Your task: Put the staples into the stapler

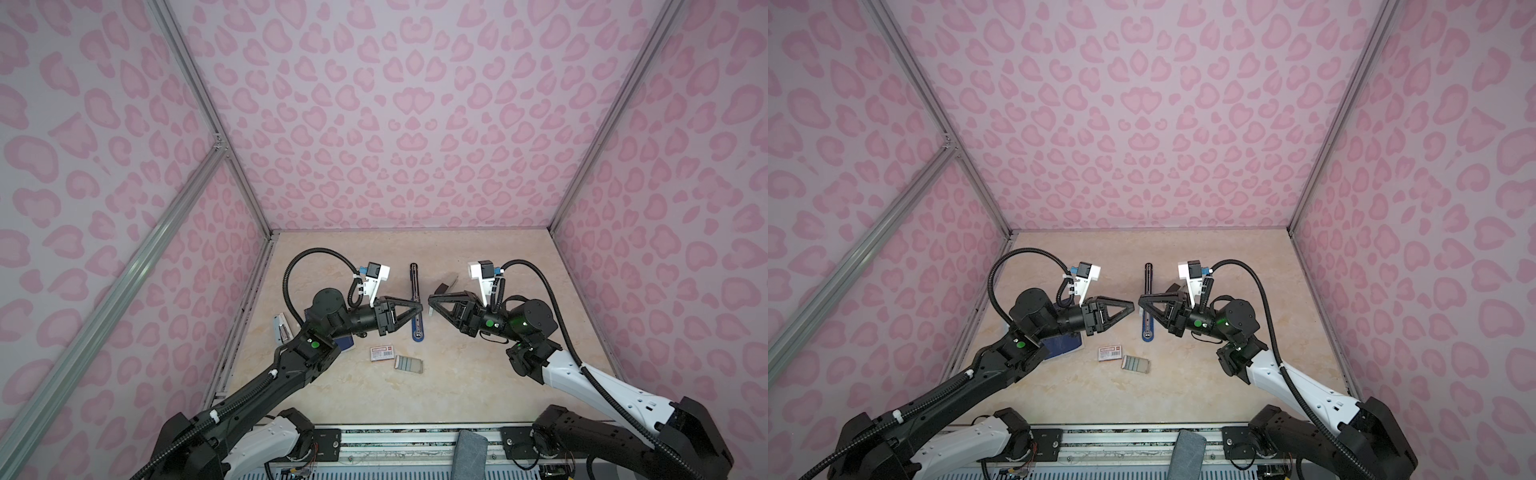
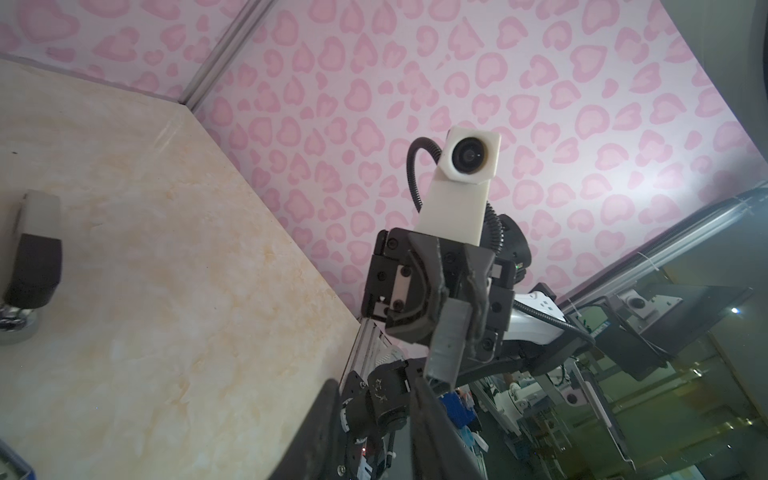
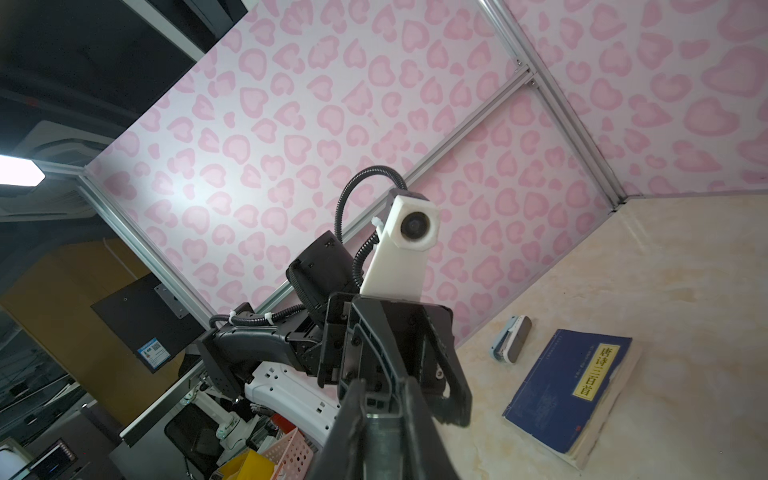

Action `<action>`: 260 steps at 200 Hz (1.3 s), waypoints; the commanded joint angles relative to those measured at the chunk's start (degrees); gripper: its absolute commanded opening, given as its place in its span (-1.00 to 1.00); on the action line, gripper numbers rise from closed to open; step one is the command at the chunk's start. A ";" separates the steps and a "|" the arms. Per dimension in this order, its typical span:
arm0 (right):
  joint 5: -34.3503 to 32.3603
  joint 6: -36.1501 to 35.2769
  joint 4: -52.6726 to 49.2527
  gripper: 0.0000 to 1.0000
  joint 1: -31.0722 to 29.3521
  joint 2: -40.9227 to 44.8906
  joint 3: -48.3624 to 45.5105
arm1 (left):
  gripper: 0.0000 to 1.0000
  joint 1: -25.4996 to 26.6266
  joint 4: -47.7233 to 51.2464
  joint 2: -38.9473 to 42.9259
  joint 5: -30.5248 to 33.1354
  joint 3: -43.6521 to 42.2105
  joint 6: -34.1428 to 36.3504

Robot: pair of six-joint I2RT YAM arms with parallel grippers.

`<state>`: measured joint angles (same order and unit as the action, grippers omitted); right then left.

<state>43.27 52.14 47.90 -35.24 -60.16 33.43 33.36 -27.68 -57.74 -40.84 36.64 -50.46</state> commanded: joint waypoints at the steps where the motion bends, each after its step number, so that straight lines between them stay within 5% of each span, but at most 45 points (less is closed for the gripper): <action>1: -2.32 -4.51 -9.72 -0.66 0.98 1.37 0.70 | -0.29 -2.53 4.68 3.18 4.15 -2.19 0.99; 38: -11.87 -16.22 -34.13 -0.65 0.27 0.55 7.10 | -0.07 -3.48 31.37 10.25 19.53 -0.75 12.14; 62: -19.75 -19.96 -43.32 -0.66 -0.85 -3.92 10.83 | -0.06 -3.48 39.73 12.08 24.67 -1.58 15.70; 156: -46.67 -21.03 -58.70 -0.64 -8.20 -29.85 27.48 | -0.03 -0.29 40.02 9.08 26.39 -7.74 18.84; 260: -56.86 -17.38 -52.16 -0.63 -10.29 -42.27 31.49 | 0.02 8.00 37.24 4.69 30.28 -8.07 22.84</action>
<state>-10.35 33.93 -8.43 -45.43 -101.12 65.01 40.58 11.90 -52.51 -11.49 28.47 -29.36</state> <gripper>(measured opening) 0.185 0.506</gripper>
